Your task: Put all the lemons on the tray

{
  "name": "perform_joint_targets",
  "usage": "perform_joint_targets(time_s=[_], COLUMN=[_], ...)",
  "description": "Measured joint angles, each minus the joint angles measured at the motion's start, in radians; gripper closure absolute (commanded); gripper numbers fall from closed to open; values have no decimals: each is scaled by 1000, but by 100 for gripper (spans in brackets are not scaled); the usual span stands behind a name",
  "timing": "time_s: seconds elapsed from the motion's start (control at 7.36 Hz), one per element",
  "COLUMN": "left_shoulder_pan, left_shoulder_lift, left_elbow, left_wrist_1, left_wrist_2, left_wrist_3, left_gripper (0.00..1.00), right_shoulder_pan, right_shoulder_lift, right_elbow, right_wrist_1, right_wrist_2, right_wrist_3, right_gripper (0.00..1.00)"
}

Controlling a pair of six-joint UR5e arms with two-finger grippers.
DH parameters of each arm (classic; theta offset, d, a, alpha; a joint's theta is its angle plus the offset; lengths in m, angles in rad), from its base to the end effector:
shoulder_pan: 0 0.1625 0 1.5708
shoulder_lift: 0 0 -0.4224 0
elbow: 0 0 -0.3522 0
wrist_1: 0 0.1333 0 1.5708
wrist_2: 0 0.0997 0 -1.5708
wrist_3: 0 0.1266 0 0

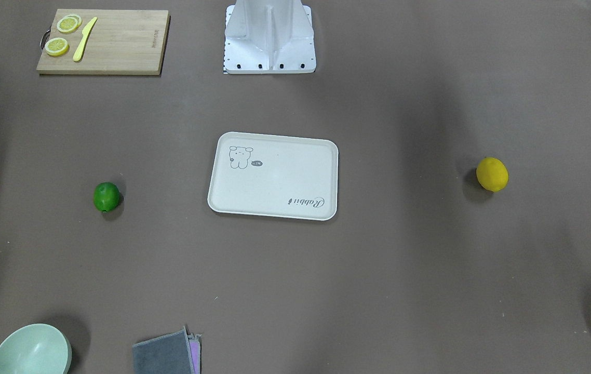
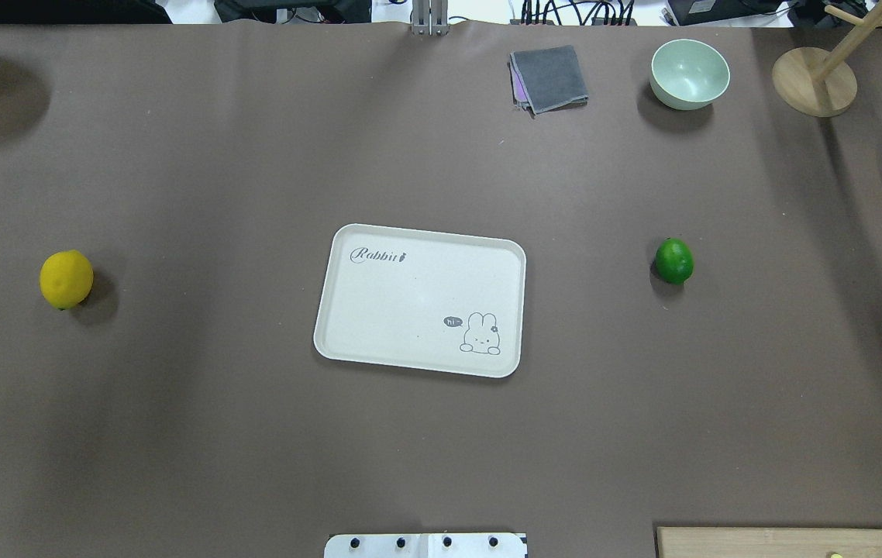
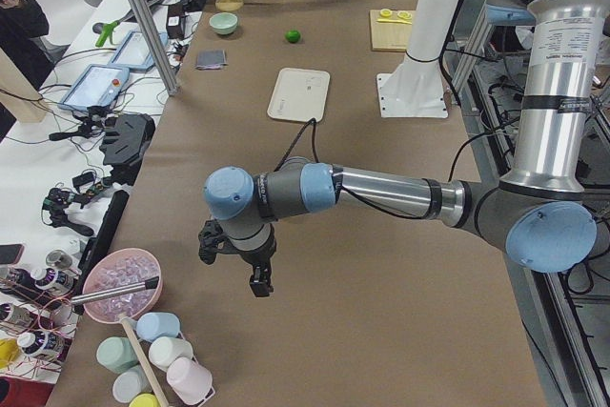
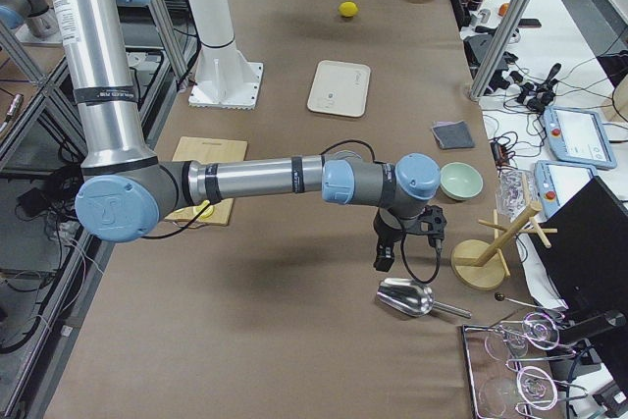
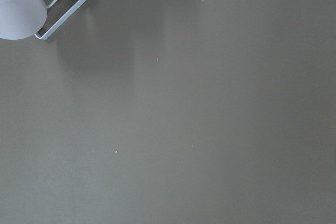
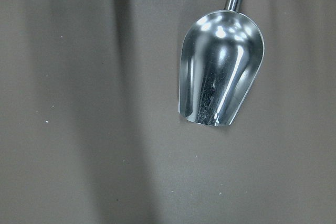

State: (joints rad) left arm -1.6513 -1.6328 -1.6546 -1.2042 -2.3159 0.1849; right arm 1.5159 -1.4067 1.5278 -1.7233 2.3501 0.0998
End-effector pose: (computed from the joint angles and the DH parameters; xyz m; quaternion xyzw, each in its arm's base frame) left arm -0.0836 -0.4463 0.6455 -0.0538 0.3722 0.0083 0.9266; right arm 0.0160 -0.5171 0.6298 -0.0438 -0.3776 0.0267 0.9246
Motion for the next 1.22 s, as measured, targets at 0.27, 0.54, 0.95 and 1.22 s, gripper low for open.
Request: perform_joint_targets(time_s=[0.27, 0.54, 0.95, 1.22], left_shoulder_pan=[8, 15, 114, 194], left_shoulder_lift=[-9, -11, -11, -23], left_elbow=[3, -8, -138, -209], left_wrist_1=[2, 0, -5, -18], left_wrist_2=[5, 5, -2, -7], left_wrist_3=[-13, -45, -235, -365], left_gripper=[2, 2, 2, 2], right_shoulder_pan=[3, 5, 2, -5], right_shoulder_lift=[0, 0, 1, 4], right_elbow=[0, 0, 3, 9], right_wrist_1=[0, 1, -8, -23], right_wrist_2=[0, 0, 1, 1], right_wrist_3=[0, -1, -1, -1], right_gripper=[1, 1, 1, 1])
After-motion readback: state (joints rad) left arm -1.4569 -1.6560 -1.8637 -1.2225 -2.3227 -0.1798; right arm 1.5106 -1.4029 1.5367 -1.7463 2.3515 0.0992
